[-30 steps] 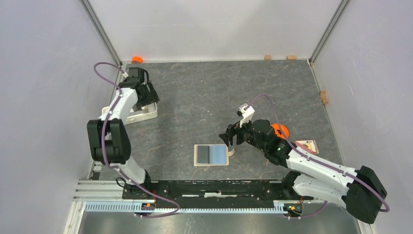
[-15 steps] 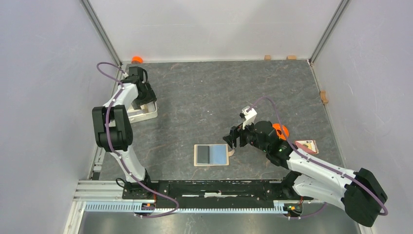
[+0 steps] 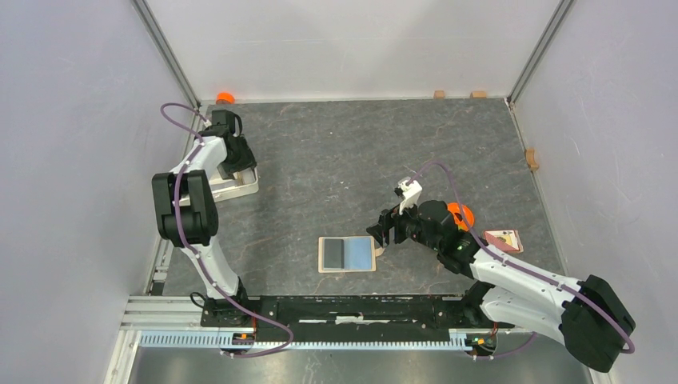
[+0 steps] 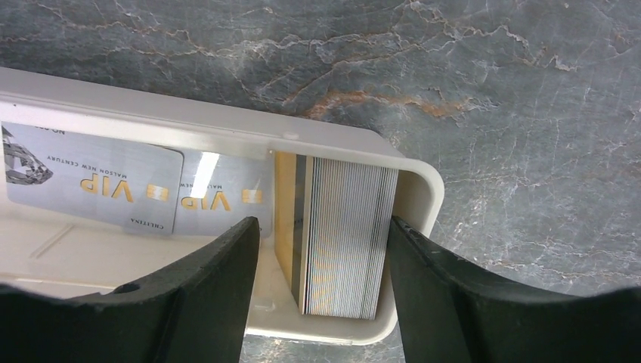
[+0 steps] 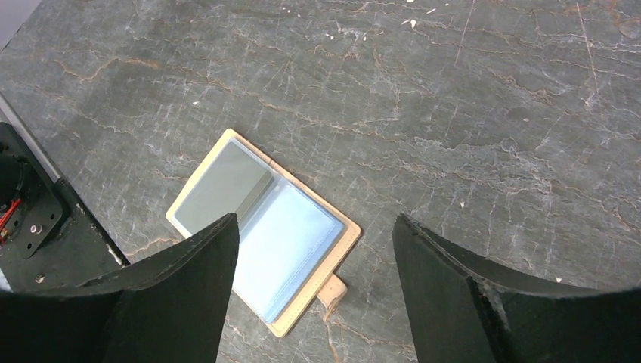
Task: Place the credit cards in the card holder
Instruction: Pick up the credit card from the storage box.
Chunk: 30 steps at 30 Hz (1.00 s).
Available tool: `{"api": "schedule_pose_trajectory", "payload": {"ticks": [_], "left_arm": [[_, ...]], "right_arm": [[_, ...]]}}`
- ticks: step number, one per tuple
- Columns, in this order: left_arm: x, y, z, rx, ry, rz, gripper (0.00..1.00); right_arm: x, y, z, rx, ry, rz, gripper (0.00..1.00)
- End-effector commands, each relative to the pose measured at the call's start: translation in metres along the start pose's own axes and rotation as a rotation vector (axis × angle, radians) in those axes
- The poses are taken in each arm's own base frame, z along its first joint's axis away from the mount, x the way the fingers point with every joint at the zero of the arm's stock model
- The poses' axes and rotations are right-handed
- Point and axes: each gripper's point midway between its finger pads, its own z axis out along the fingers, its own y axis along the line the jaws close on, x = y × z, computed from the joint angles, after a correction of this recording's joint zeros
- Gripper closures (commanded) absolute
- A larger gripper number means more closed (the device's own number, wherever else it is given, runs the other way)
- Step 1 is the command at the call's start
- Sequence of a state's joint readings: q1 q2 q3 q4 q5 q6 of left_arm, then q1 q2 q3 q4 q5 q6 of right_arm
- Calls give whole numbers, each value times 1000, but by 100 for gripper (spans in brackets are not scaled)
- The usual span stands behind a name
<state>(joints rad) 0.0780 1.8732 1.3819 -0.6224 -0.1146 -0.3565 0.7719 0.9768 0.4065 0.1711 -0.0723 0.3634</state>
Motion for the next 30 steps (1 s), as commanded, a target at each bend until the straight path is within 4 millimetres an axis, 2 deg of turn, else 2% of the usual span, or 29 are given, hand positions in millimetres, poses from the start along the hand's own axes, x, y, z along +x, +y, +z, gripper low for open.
{"api": "schedule_pose_trajectory", "payload": {"ticks": [1, 11, 24, 30], "left_arm": [[-14, 5, -8, -25, -45, 50, 31], [-4, 24, 0, -129, 9, 87, 31], [-18, 26, -25, -125, -66, 88, 31], [-20, 27, -29, -130, -78, 89, 32]], "right_arm": [[-10, 4, 0, -21, -45, 18, 21], [-11, 4, -4, -24, -58, 29, 21], [-12, 3, -5, -19, -63, 40, 22], [-10, 2, -3, -19, -56, 46, 22]]}}
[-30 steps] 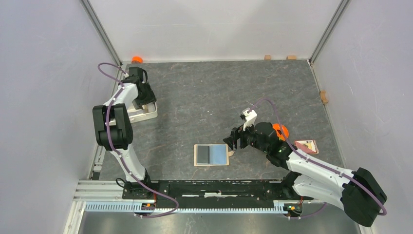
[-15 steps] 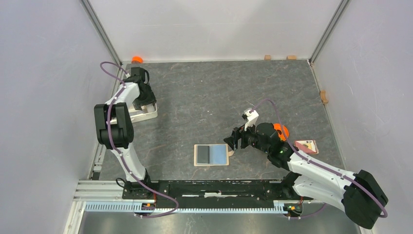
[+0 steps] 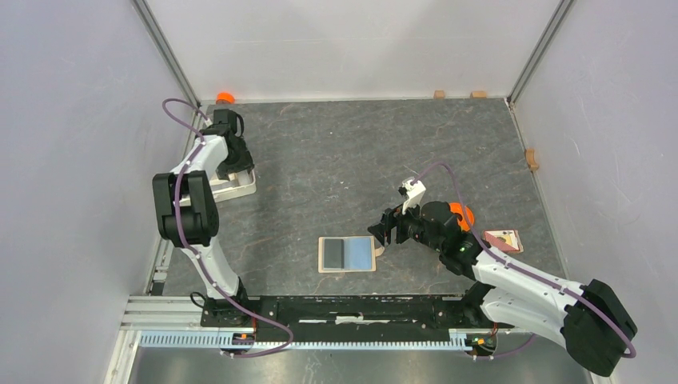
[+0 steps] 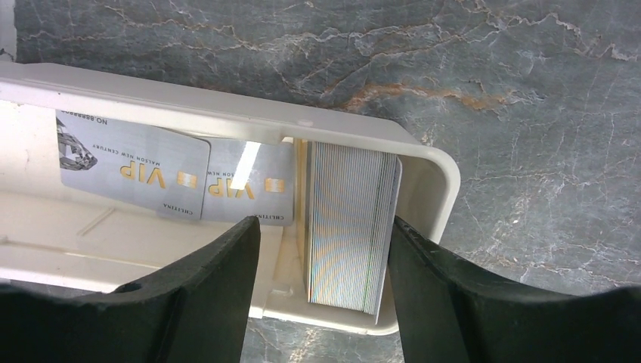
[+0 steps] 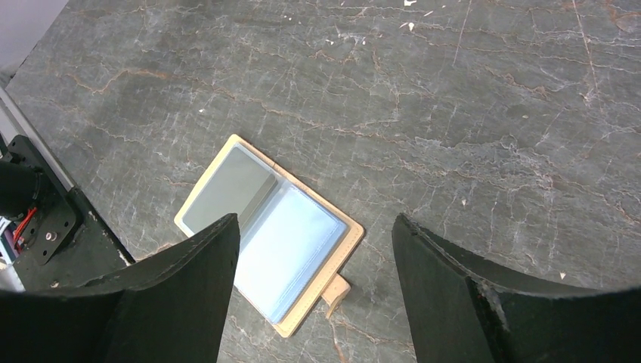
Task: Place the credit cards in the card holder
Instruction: Pick up the credit card from the storage box.
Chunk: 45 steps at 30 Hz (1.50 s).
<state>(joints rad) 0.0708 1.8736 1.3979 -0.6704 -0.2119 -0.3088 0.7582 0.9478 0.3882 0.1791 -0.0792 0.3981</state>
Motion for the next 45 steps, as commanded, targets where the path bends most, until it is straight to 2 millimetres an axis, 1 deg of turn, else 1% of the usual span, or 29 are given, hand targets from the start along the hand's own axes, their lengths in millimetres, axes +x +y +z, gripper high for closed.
{"api": "schedule_pose_trajectory", "payload": {"ticks": [1, 5, 13, 20, 27, 31, 36, 38, 42, 45], "left_arm": [[-20, 13, -24, -32, -78, 27, 32], [-22, 15, -28, -39, -91, 26, 34], [-24, 16, -35, -33, -106, 22, 41], [-23, 15, -35, -27, -104, 23, 52], [-24, 11, -35, -8, -103, 20, 65], [-25, 10, -38, 5, -110, 13, 75], [-29, 8, -47, 24, -142, 3, 93], [-30, 8, -50, 31, -148, 0, 98], [-32, 7, -59, 49, -165, -12, 98], [-32, 8, -69, 57, -186, -27, 98]], "right_arm": [[-7, 4, 1, -20, -34, 9, 22], [-7, 3, 1, -19, -33, 13, 22], [-4, 3, 2, -21, -25, 18, 22], [-3, 4, 3, -24, -22, 23, 23], [-1, 4, 4, -26, -17, 26, 22], [-1, 4, 4, -30, -17, 27, 22], [-1, 4, 4, -31, -16, 29, 22], [-1, 4, 4, -31, -17, 29, 23], [-1, 4, 3, -26, -19, 31, 22], [-1, 1, 2, -11, -18, 31, 21]]}}
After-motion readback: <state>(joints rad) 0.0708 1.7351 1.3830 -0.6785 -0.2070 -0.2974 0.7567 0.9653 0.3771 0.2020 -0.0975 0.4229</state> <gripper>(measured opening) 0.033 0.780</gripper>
